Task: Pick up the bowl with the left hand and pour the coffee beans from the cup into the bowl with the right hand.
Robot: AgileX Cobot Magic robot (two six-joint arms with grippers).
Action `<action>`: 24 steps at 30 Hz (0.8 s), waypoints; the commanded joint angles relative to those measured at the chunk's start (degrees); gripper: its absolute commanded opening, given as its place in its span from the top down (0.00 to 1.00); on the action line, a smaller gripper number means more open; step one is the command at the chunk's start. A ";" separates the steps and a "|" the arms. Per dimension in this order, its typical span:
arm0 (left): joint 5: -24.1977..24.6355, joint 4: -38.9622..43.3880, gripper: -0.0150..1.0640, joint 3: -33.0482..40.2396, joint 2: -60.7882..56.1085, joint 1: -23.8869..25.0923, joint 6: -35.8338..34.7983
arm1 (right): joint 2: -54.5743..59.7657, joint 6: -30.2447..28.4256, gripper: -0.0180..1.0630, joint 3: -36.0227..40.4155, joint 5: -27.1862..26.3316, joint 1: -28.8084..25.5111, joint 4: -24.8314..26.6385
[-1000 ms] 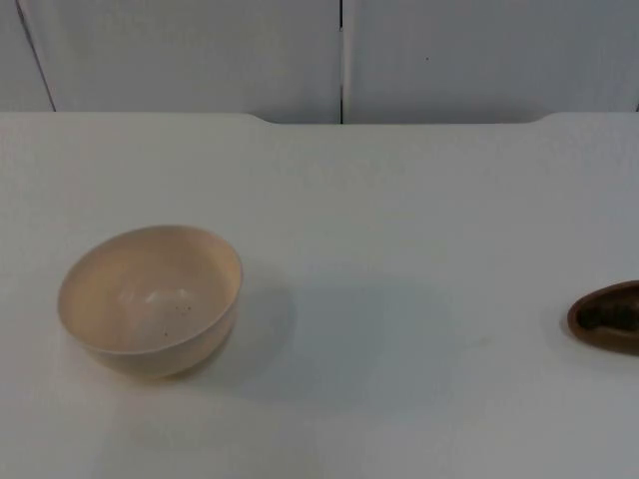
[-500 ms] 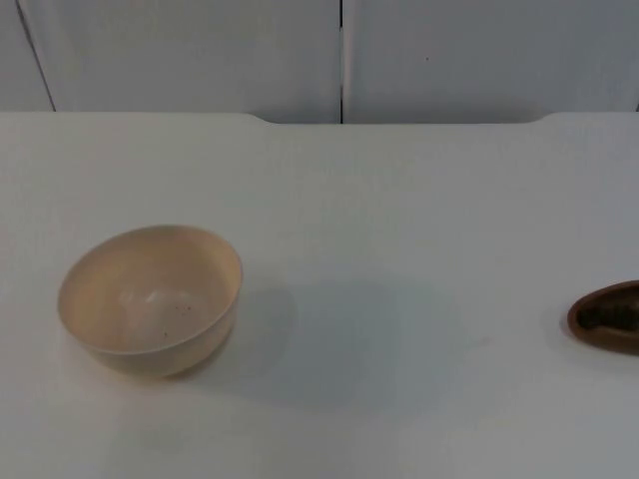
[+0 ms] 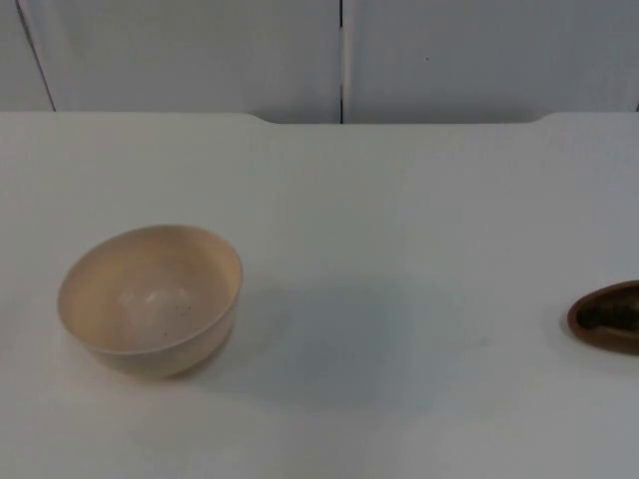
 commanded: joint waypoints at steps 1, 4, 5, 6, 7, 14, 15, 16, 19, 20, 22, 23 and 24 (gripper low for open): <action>-0.49 -1.66 0.01 -0.41 2.01 -0.34 1.26 | -0.26 -0.26 0.01 0.32 -0.15 -0.33 -0.03; -1.19 -2.05 0.01 -0.41 5.75 -0.34 1.98 | -0.26 -0.26 0.01 0.32 -0.15 -0.33 -0.03; -1.99 -2.05 0.01 -0.41 7.09 -0.34 1.98 | -0.26 -0.26 0.01 0.32 -0.15 -0.33 -0.03; -1.99 -2.05 0.01 -0.41 7.09 -0.34 1.98 | -0.26 -0.26 0.01 0.32 -0.15 -0.33 -0.03; -2.55 -2.05 0.01 -0.41 8.91 -0.34 1.98 | -0.26 -0.26 0.01 0.32 -0.15 -0.33 -0.03; -2.79 -5.58 0.01 -0.41 17.23 -0.34 4.38 | -0.26 -0.26 0.01 0.32 -0.15 -0.33 -0.03; -2.79 -5.58 0.01 -0.41 17.23 -0.34 4.38 | -0.26 -0.26 0.01 0.32 -0.15 -0.33 -0.03; -2.81 -6.88 0.01 -0.41 18.63 -0.34 5.32 | -0.26 -0.26 0.01 0.32 -0.15 -0.33 -0.03; -3.29 -9.45 0.01 -0.41 22.70 -0.34 7.66 | -0.26 -0.26 0.01 0.32 -0.15 -0.33 -0.03; -3.53 -9.45 0.01 -0.41 23.77 -0.34 7.66 | -0.26 -0.26 0.01 0.32 -0.15 -0.33 -0.03; -3.69 -9.45 0.01 -0.41 24.30 -0.34 7.66 | -0.26 -0.26 0.01 0.32 -0.15 -0.33 -0.03; -4.26 -9.45 0.01 -0.41 25.73 -0.34 7.66 | -0.26 -0.26 0.01 0.32 -0.15 -0.33 -0.03; -4.62 -9.45 0.01 -0.41 26.20 -0.34 7.66 | -0.26 -0.26 0.01 0.32 -0.15 -0.33 -0.03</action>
